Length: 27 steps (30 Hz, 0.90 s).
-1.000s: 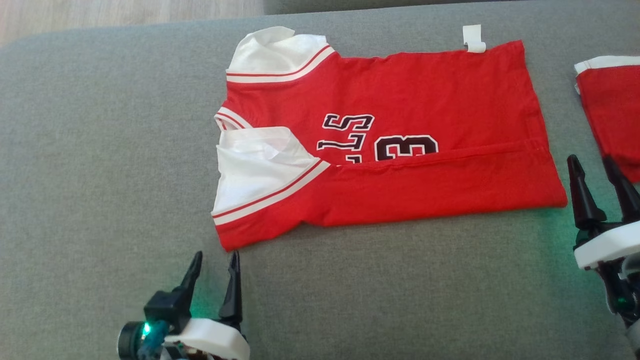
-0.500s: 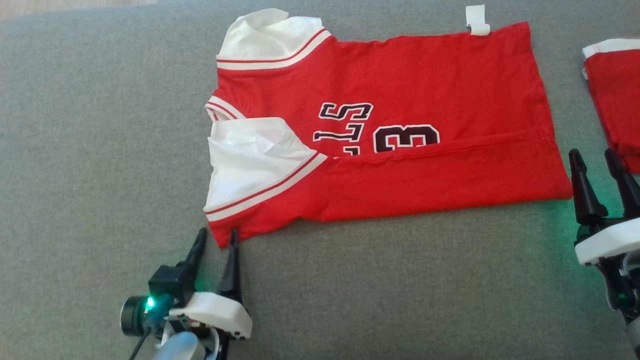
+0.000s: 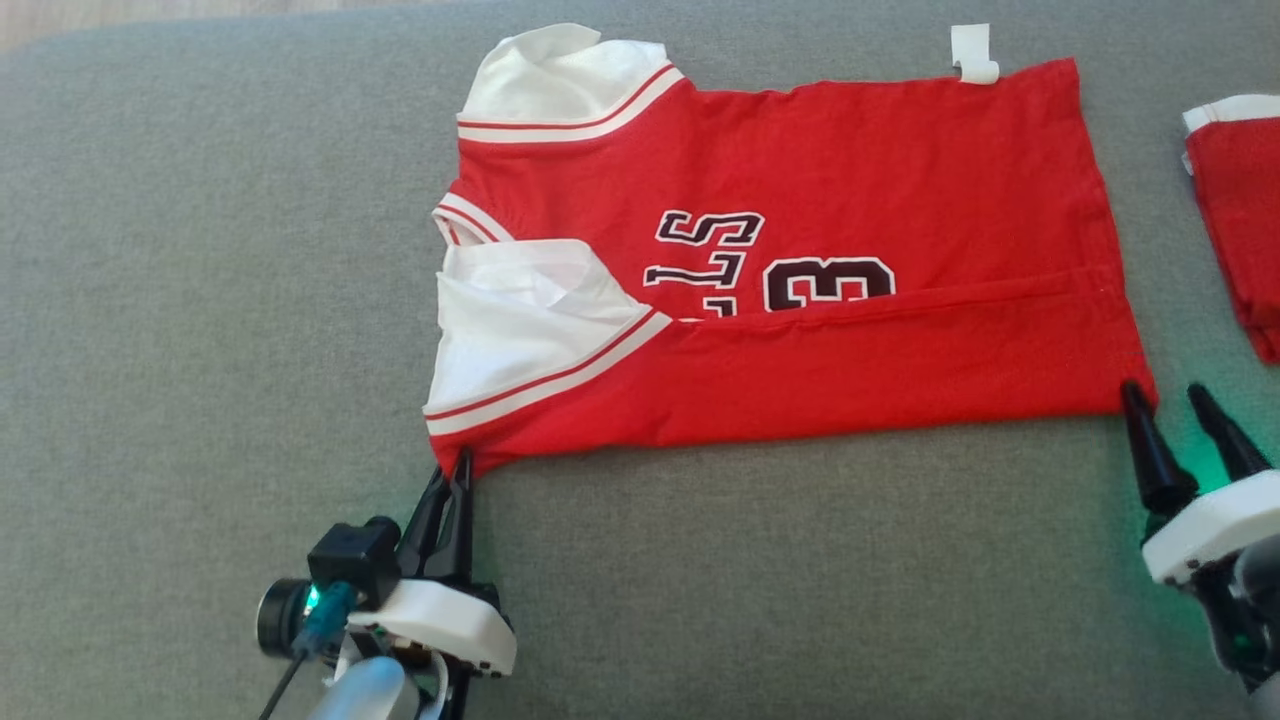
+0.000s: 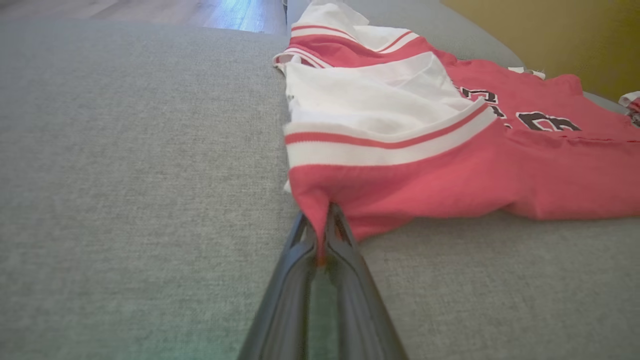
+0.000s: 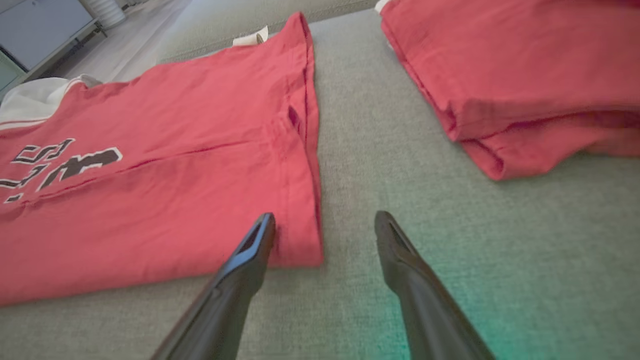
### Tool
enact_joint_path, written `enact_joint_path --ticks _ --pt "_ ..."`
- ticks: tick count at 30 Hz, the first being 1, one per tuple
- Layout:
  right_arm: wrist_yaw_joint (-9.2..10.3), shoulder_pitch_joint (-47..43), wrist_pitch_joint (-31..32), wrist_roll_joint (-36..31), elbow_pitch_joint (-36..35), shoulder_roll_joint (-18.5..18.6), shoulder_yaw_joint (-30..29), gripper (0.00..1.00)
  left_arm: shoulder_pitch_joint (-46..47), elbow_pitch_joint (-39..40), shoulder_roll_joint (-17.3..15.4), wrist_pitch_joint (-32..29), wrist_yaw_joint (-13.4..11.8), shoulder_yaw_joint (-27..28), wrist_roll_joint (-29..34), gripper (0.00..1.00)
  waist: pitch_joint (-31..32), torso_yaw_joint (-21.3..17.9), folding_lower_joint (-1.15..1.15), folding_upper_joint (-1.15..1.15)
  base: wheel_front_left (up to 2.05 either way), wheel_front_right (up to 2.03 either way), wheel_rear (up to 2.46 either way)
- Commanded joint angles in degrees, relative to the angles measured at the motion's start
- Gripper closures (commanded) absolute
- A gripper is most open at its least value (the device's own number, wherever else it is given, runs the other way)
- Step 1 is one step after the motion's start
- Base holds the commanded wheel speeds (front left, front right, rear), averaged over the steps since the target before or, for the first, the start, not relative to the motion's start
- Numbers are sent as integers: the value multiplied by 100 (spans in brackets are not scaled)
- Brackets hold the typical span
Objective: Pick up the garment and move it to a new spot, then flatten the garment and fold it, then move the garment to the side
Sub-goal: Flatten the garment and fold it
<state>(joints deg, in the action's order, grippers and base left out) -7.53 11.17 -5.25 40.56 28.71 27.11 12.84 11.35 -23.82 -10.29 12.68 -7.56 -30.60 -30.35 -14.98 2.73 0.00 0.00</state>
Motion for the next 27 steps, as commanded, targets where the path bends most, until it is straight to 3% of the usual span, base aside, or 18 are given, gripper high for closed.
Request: enact_joint_path --ticks 1,7,8,9,10,21,27 --pt "4 -11 48 -82 -81 45 0 0 59 179 -100 48 -16 131 -40 100 9 17 0 0 0 0 0" --pt "4 69 344 -153 32 -142 -68 0 72 342 -163 6 -55 112 -25 100 -2 40 0 0 0 0 0" --pt "4 72 406 -147 37 -165 -54 20 74 369 -172 -3 -61 108 -24 100 -4 48 0 0 0 0 0" --pt "4 70 450 -146 32 -178 -42 64 74 397 -180 -9 -68 105 -21 100 -3 57 0 0 0 0 0" --pt "4 69 472 -149 25 -184 -43 98 71 423 -191 -14 -76 102 -19 100 0 64 0 0 0 0 0" --pt "4 -262 535 -37 -285 27 -152 100 -294 862 -436 -66 -208 84 0 100 271 96 0 0 0 0 0" --pt "4 -832 615 93 -588 207 -293 100 -934 1347 -617 -285 -401 -82 37 100 539 64 0 0 0 0 0"
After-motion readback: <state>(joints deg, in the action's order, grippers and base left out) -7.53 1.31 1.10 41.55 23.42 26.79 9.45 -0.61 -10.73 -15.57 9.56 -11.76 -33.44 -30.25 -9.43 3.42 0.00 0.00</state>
